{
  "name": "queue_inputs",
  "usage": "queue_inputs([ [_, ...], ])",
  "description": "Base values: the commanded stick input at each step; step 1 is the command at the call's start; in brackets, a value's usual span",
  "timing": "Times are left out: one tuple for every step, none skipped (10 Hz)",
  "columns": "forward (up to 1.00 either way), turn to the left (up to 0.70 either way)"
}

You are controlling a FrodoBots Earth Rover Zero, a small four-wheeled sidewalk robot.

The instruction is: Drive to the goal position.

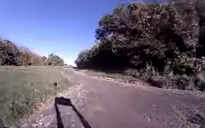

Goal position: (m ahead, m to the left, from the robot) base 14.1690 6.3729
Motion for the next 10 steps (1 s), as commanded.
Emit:
queue_inputs([
  [0.5, 0.0],
  [0.5, 0.0],
  [0.5, 0.0],
  [0.5, 0.0],
  [0.5, 0.0],
  [0.5, 0.0],
  [0.5, 0.0],
  [0.5, 0.0],
  [0.5, 0.0],
  [0.5, 0.0],
])
